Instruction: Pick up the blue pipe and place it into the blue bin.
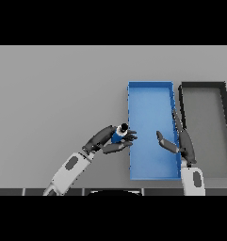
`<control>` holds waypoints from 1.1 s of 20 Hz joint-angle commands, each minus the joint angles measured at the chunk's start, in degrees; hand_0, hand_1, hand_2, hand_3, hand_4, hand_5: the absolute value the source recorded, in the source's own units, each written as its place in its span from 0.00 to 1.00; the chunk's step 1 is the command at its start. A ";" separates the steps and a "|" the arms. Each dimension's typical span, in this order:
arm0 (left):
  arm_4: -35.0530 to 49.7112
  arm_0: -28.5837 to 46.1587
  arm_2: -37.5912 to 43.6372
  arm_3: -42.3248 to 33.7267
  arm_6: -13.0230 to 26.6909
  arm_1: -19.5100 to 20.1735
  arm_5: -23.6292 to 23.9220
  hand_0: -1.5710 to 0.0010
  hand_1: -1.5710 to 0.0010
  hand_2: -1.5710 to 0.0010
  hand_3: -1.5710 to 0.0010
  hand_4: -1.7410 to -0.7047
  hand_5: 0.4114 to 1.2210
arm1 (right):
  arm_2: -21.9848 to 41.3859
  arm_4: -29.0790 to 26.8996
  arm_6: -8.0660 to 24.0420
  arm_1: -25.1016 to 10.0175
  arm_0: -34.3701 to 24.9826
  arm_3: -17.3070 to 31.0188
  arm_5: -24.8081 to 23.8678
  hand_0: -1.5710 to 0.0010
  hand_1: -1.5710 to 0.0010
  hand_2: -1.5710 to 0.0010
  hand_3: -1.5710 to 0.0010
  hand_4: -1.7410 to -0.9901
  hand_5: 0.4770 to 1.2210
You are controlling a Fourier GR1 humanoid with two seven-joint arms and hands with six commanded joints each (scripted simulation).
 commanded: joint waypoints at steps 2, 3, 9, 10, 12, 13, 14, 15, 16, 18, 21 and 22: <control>-0.18 0.32 -0.12 -0.54 -0.04 -0.15 -0.37 0.00 0.00 0.00 0.00 0.26 1.00 | -1.14 -9.23 -1.69 -0.16 -0.41 -2.59 6.18 1.00 0.99 0.96 1.00 0.72 0.22; -0.19 0.33 -0.03 -0.65 -0.21 -0.43 -0.42 0.00 0.00 0.00 0.00 0.26 1.00 | -1.11 -14.17 0.09 -1.23 -0.94 -4.04 10.24 1.00 0.99 0.94 1.00 0.72 0.20; -0.23 0.29 0.92 -1.54 0.71 -0.17 -1.69 0.00 0.00 0.00 0.00 0.26 1.00 | 1.61 -30.72 14.02 -9.40 -9.93 -11.43 21.76 1.00 0.99 0.93 1.00 0.66 0.12; -0.17 0.21 1.25 -1.45 0.98 -0.28 -1.72 0.00 0.00 0.00 0.00 0.26 1.00 | 2.00 -31.45 15.41 -10.27 -11.23 -12.08 22.13 1.00 0.99 0.93 1.00 0.65 0.11; -1.14 0.68 0.71 -1.71 1.16 -0.82 -1.56 0.00 0.00 0.00 0.00 0.26 1.00 | 3.39 -31.55 16.90 -12.02 -13.73 -14.12 23.63 1.00 1.00 0.94 1.00 0.63 0.11; -1.08 0.76 1.03 -1.87 1.51 -0.50 -1.91 0.00 0.00 0.00 0.00 0.26 1.00 | 4.17 -31.46 17.97 -12.65 -15.48 -14.53 24.14 1.00 1.00 0.95 1.00 0.61 0.11; -1.58 0.32 1.04 -1.50 2.09 -0.94 -1.76 0.00 0.00 0.00 0.00 0.26 1.00 | 5.62 -31.37 18.93 -12.27 -16.90 -14.98 24.63 1.00 1.00 0.96 1.00 0.60 0.11; -2.09 0.35 1.12 -1.73 1.82 -0.82 -1.71 0.00 0.00 0.00 0.00 0.26 1.00 | 6.99 -30.84 19.43 -11.57 -18.25 -15.56 24.70 1.00 1.00 0.97 1.00 0.59 0.11; -1.66 0.87 1.64 -2.01 0.96 -0.47 -2.05 0.00 0.00 0.00 0.00 0.26 1.00 | 7.74 -30.04 19.13 -11.35 -19.71 -15.18 25.35 1.00 1.00 0.97 1.00 0.59 0.11; -1.56 0.13 2.12 -1.70 0.93 -1.02 -2.52 0.00 0.00 0.00 0.00 0.26 1.00 | 9.64 -31.38 21.15 -10.67 -21.36 -15.17 26.39 1.00 1.00 0.97 1.00 0.59 0.11; -1.85 0.20 2.51 -0.55 0.31 -1.04 -3.68 0.00 0.00 0.00 0.00 0.27 1.00 | 12.14 -31.63 22.84 -8.55 -25.26 -13.91 27.12 1.00 1.00 0.97 1.00 0.63 0.10; -1.46 -0.29 2.66 -0.55 0.68 -1.43 -4.26 0.00 0.00 0.00 0.00 0.27 1.00 | 12.36 -31.96 23.62 -8.56 -26.98 -13.24 27.51 1.00 1.00 0.97 1.00 0.65 0.10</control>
